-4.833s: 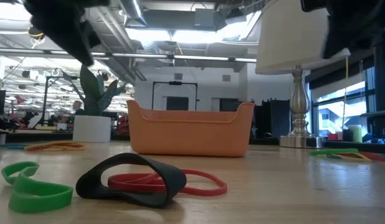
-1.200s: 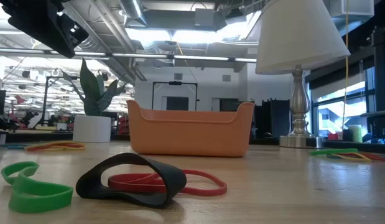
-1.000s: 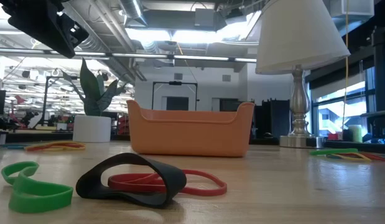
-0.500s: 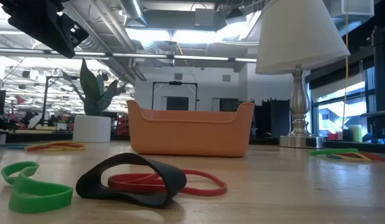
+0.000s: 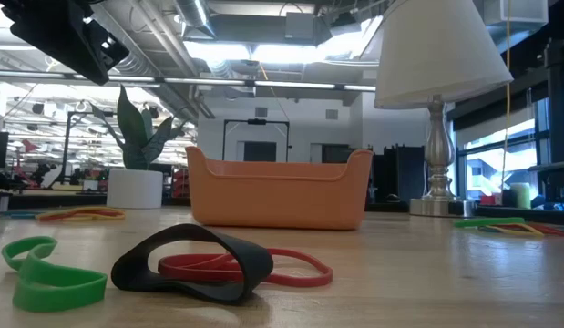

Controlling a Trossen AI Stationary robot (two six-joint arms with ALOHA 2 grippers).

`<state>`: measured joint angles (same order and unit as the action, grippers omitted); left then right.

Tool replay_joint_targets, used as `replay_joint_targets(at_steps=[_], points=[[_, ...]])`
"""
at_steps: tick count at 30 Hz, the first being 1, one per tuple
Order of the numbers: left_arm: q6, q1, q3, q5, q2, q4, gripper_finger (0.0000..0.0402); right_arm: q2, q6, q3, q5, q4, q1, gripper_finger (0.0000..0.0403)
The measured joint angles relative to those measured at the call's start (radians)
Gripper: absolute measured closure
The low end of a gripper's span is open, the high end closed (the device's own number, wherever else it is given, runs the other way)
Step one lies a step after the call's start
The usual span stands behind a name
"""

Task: Pick and place rubber bands into bin
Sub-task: Put the green rubber band into the orange bin

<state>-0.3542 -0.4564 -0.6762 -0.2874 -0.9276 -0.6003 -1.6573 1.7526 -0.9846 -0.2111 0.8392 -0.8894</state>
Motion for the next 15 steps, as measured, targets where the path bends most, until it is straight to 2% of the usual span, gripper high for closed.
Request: replay_joint_targets(at_steps=[6,15], points=[[0.001,0.000,0.000,0.000,0.000,0.000,0.0398,0.000,-0.003,0.009,0.000,-0.013,0.000,0.0305],[0.019,0.000,0.000,-0.006,0.000,0.000,0.0398,-0.005,-0.003,0.009,0.000,-0.013,-0.006,0.0370]])
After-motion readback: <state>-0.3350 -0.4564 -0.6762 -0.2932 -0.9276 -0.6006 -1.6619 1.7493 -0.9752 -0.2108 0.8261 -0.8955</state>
